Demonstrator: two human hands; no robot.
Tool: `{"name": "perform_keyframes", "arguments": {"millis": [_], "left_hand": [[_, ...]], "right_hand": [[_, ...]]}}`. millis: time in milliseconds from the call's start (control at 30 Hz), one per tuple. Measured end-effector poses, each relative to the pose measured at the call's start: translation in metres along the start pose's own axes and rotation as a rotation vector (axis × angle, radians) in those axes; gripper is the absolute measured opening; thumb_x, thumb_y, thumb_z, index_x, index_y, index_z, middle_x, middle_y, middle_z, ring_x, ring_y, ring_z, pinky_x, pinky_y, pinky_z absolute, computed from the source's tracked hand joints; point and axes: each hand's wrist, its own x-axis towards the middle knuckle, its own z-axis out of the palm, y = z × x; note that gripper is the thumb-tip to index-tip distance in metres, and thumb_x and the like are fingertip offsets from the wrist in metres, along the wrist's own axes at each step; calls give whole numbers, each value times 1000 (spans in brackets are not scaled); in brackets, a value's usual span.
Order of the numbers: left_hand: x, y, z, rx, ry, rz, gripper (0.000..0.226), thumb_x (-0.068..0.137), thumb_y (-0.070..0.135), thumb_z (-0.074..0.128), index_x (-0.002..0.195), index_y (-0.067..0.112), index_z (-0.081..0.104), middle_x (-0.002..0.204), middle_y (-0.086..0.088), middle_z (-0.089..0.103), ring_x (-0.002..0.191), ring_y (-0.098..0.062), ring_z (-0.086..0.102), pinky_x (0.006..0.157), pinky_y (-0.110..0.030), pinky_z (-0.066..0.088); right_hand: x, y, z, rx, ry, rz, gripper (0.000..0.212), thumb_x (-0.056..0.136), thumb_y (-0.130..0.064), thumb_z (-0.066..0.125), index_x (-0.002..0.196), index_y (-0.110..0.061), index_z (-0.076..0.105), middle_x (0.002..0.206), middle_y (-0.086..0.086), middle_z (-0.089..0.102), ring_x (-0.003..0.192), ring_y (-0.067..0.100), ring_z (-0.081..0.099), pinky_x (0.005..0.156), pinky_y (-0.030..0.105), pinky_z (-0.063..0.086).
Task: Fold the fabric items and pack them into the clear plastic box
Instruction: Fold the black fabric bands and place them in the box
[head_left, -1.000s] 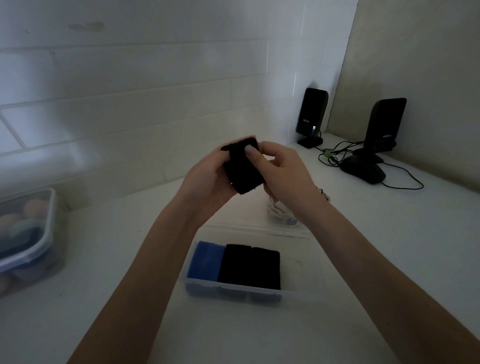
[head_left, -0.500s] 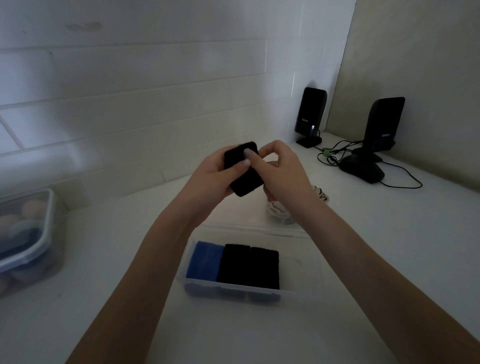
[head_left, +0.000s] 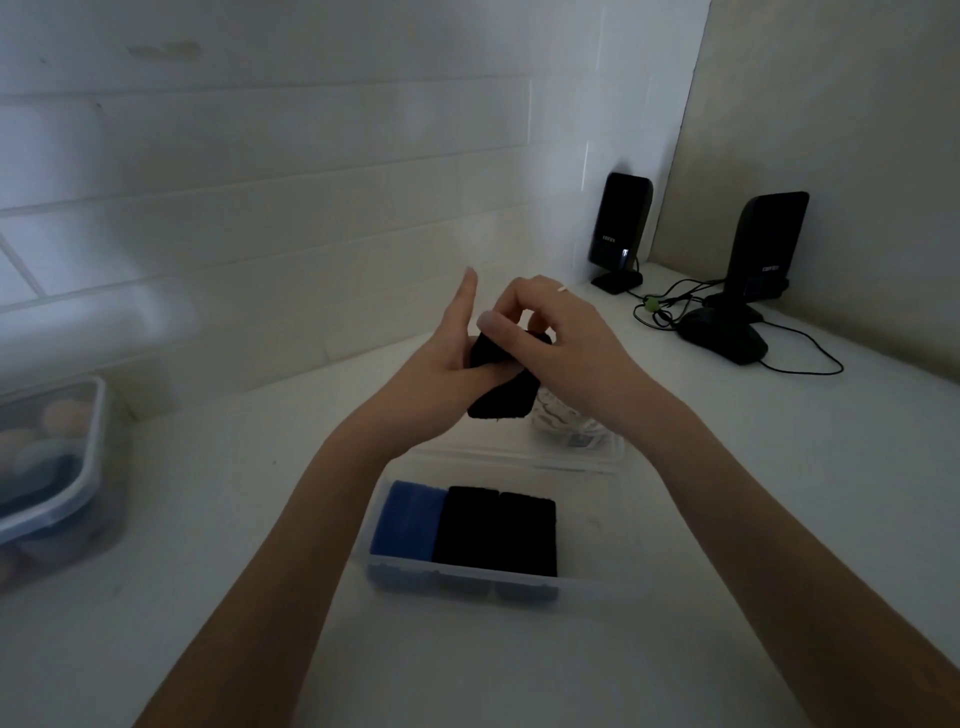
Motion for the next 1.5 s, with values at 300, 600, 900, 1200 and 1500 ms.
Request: {"name": "perform_keyframes", "arguments": {"millis": [300, 600, 900, 1200, 1500], "left_hand": [[0, -1, -2, 80, -169, -74, 57, 83, 22, 69, 134, 23, 43, 106, 1, 70, 93, -11, 69, 85, -31, 56], [0, -3, 3, 130, -204, -87, 14, 94, 16, 52, 102, 7, 59, 84, -9, 66, 67, -18, 67, 65, -31, 59], [-4, 0, 3, 252, -284, -59, 17, 94, 21, 51, 95, 5, 58, 85, -21, 71, 55, -21, 66, 59, -27, 56], [-6, 8, 3, 149, -296, -100, 15, 94, 25, 50, 102, 15, 59, 83, -10, 73, 62, -26, 69, 61, -30, 59], [-22, 13, 18, 316, -340, -112, 19, 84, 27, 64, 102, 22, 62, 85, 3, 73, 73, -9, 71, 71, -20, 58]], "right_hand": [[1, 8, 7, -114, 72, -20, 36, 97, -37, 41, 63, -29, 32, 58, -10, 38, 53, 3, 40, 53, 15, 28], [-3, 5, 0, -393, 98, 80, 65, 86, -69, 24, 65, -14, 49, 58, 2, 53, 56, 16, 51, 52, 29, 33], [-2, -3, -1, -386, 15, 132, 62, 96, -51, 31, 45, -16, 31, 43, -1, 33, 43, 14, 33, 47, 28, 20], [-22, 2, -20, 107, -52, 101, 26, 92, -34, 54, 87, -9, 61, 68, 6, 60, 57, 12, 50, 51, 22, 41], [-62, 5, -56, 79, -248, 242, 10, 90, -16, 59, 96, -17, 67, 86, -6, 63, 55, 6, 55, 45, 19, 44]]}}
